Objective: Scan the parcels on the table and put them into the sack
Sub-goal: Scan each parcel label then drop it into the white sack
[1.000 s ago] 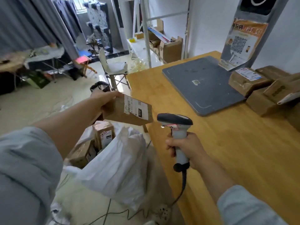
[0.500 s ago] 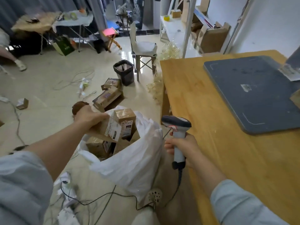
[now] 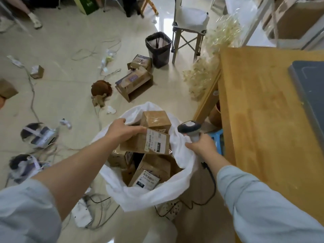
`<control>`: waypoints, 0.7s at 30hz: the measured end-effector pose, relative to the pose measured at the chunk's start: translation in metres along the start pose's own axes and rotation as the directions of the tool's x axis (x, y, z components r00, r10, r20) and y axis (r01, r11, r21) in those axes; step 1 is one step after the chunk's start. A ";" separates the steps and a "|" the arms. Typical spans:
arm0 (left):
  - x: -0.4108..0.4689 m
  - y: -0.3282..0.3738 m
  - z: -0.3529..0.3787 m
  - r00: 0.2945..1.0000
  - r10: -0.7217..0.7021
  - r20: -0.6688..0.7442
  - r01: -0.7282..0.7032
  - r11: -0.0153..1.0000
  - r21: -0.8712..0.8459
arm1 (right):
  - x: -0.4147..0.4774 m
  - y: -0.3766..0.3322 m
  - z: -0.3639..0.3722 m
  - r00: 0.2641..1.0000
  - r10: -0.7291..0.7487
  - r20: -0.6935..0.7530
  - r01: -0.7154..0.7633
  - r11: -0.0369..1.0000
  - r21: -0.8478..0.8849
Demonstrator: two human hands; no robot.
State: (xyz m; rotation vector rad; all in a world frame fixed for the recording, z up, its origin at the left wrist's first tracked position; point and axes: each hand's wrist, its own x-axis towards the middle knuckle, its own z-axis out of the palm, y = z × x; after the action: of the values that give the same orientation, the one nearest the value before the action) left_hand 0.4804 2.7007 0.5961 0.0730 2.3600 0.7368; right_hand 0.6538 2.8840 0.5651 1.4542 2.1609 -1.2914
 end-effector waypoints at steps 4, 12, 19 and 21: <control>0.014 -0.005 0.010 0.998 -0.002 0.061 0.000 1.000 0.022 | 0.019 0.005 0.009 0.999 0.032 -0.037 -0.036 0.991 -0.127; 0.022 0.006 0.019 0.991 0.014 0.133 -0.035 0.987 0.157 | 0.022 -0.005 0.005 0.996 0.081 0.028 -0.075 0.981 -0.177; 0.028 0.000 0.020 0.990 -0.040 0.133 0.017 0.985 0.172 | 0.023 -0.008 -0.021 0.993 0.059 -0.097 -0.060 0.998 -0.011; 0.026 0.002 0.023 0.986 -0.069 0.150 0.044 0.986 0.161 | 0.021 -0.021 -0.046 0.989 0.036 -0.143 -0.024 0.996 0.086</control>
State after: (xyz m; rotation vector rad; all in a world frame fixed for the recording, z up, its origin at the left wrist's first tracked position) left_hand 0.4739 2.7200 0.5679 0.1257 2.2572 0.4981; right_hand 0.6383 2.9301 0.5903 1.6545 2.1884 -1.3194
